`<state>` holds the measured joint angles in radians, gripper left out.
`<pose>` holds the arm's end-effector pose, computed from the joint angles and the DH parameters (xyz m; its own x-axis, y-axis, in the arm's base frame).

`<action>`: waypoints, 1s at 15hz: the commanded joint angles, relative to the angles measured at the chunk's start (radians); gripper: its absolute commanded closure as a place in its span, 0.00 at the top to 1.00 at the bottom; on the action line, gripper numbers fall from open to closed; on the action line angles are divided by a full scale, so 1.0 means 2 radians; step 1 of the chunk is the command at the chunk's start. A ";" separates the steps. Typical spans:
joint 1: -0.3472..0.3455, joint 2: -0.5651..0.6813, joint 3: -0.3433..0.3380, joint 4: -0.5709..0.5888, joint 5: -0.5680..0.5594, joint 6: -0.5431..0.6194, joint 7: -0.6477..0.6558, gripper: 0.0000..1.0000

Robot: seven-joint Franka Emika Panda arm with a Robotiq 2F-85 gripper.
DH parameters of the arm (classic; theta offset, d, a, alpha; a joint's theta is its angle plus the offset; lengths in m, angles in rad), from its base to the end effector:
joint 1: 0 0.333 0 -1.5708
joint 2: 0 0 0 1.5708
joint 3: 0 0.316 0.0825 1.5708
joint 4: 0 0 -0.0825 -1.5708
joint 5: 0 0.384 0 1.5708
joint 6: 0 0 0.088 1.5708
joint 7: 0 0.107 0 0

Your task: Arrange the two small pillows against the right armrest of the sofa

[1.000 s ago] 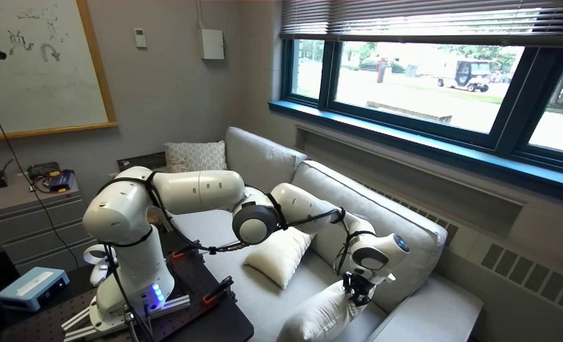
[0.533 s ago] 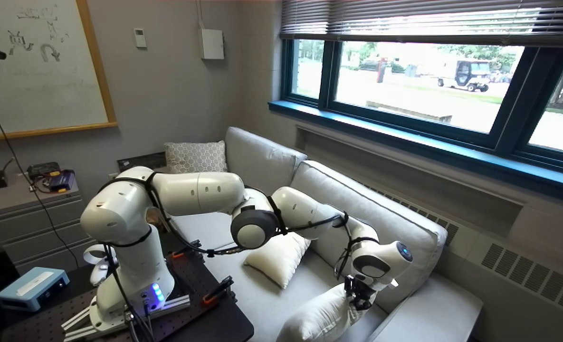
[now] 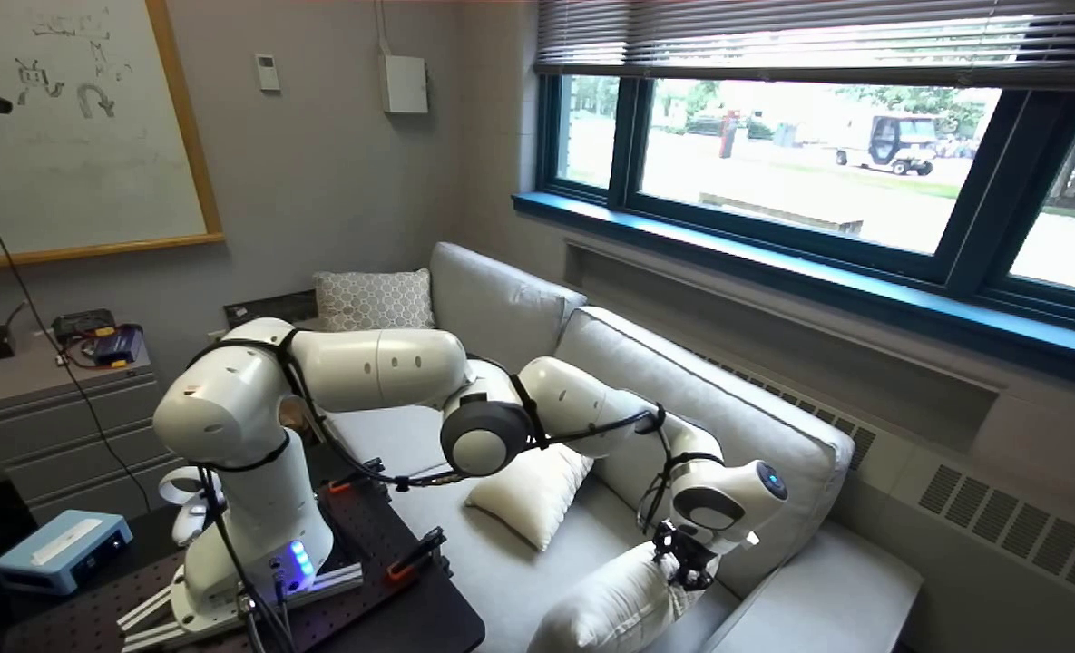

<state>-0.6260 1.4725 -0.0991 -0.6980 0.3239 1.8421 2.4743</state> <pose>0.5892 -0.4434 0.0065 -0.9840 0.0956 0.1501 0.1413 0.9325 0.3324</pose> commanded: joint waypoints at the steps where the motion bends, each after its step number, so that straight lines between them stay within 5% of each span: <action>1: -0.013 0.000 0.006 0.006 -0.001 -0.001 -0.012 0.81; 4: -0.020 0.000 0.003 0.012 -0.004 0.002 -0.011 0.99; 15: -0.034 -0.027 0.003 0.007 -0.001 0.079 -0.058 1.00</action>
<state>-0.6926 1.4575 -0.1060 -0.6589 0.3174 1.9476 2.4304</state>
